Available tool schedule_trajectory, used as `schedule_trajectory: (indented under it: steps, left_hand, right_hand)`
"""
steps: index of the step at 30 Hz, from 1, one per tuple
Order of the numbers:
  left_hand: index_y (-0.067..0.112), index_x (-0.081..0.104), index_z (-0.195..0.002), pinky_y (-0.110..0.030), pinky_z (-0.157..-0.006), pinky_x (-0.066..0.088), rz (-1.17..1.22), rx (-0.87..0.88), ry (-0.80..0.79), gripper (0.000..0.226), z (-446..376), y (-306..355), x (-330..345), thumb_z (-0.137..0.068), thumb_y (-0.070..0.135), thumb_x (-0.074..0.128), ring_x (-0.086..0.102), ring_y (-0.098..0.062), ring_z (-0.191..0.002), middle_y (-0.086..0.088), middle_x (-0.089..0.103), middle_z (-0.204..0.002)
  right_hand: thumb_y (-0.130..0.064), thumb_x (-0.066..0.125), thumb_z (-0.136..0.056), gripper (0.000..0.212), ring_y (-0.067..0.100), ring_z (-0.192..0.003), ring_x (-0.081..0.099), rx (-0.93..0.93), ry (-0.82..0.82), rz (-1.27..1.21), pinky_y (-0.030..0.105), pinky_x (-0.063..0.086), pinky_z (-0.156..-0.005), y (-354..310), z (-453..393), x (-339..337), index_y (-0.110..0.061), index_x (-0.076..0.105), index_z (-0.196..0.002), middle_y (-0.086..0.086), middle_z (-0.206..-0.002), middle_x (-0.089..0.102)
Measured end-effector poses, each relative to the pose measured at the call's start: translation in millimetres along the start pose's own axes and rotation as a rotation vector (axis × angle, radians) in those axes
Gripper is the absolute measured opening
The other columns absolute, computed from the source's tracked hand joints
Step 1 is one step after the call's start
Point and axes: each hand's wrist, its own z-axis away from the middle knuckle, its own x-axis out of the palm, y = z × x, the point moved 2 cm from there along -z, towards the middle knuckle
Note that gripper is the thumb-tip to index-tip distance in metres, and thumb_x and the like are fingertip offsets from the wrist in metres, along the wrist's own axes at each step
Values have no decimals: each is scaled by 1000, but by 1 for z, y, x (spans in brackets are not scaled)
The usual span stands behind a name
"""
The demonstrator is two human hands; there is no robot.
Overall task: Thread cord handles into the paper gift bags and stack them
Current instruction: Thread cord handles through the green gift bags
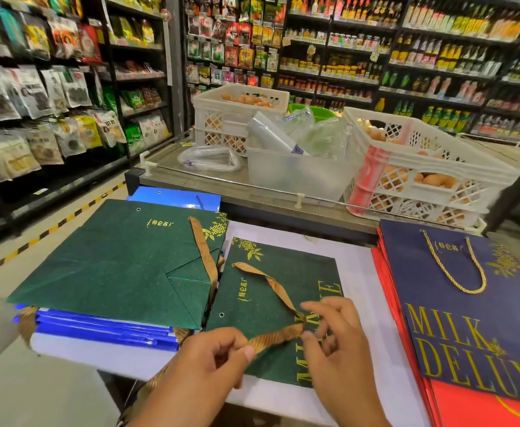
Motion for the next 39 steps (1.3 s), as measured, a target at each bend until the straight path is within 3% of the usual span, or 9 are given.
schedule_trajectory:
  steps: [3, 5, 10, 15, 18, 21, 25, 29, 39]
  left_hand:
    - [36, 65, -97, -31, -67, 50, -182, 101, 54, 5, -3, 5, 1, -100, 38, 62, 61, -7, -65, 5, 70, -76]
    - [36, 59, -100, -36, -67, 52, -239, 170, 66, 4, -4, 8, 2, -99, 37, 62, 62, -14, -69, 5, 68, -77]
    - [33, 58, -101, -34, -66, 49, -131, 135, 177, 10, 2, -1, -6, -97, 32, 67, 60, -16, -72, 5, 64, -81]
    - [45, 55, -98, -10, -85, 38, -450, 146, 259, 10, 22, -21, -14, -91, 44, 63, 46, 13, -118, 39, 46, -123]
    - [53, 49, -109, -17, -101, 36, -517, 69, 166, 22, 28, -27, -10, -90, 48, 60, 29, 21, -129, 52, 16, -144]
    - [57, 46, -114, -31, -102, 49, -414, -10, 134, 31, 29, -20, -5, -86, 54, 58, 55, 10, -115, 50, 11, -153]
    - [54, 56, -111, -24, -88, 56, -152, -34, 234, 38, 28, -19, -2, -83, 35, 75, 64, 7, -102, 45, 42, -141]
    - [44, 71, -103, -42, -96, 57, 101, -149, 315, 41, 20, -32, 0, -87, 6, 77, 71, -11, -94, 14, 74, -104]
    - [29, 78, -105, -30, -57, 31, 401, -146, 225, 35, -9, -28, 9, -99, 0, 60, 38, -20, -56, -10, 59, -67]
  right_hand:
    - [-3, 69, -85, 72, 13, -71, 63, -81, -349, -37, 19, 47, -57, -24, 15, 19, -54, 55, -133, -22, -118, 60]
    - [-12, 64, -89, 74, 8, -67, 61, -28, -510, -44, 15, 45, -61, -29, 21, 34, -61, 43, -139, -10, -99, 66]
    - [-14, 69, -93, 29, 18, -76, 73, 95, -422, -194, 40, 62, -75, -27, 16, 38, -36, 67, -112, 4, -88, 74]
    - [-12, 68, -96, 16, 16, -64, 71, 144, -304, -230, 27, 56, -63, -21, 8, 28, -24, 75, -88, 2, -76, 75]
    - [-14, 68, -96, 17, 14, -61, 69, 143, -278, -214, 22, 52, -60, -16, 3, 29, -25, 75, -85, -1, -73, 73]
    - [-14, 71, -95, 19, 14, -64, 68, 118, -257, -175, 20, 52, -61, -12, -2, 32, -28, 75, -82, -5, -76, 71]
    - [-9, 73, -91, 24, 15, -66, 69, 169, -268, -171, 21, 54, -64, 0, -5, 30, -29, 75, -78, -3, -74, 72]
    - [-6, 74, -91, 19, 18, -66, 72, 223, -325, -195, 30, 58, -69, 9, -3, 18, -23, 76, -83, 2, -77, 74]
    - [2, 77, -86, 13, 30, -71, 73, 302, -333, -352, 32, 57, -62, 10, 3, 2, -11, 79, -84, 11, -77, 77]
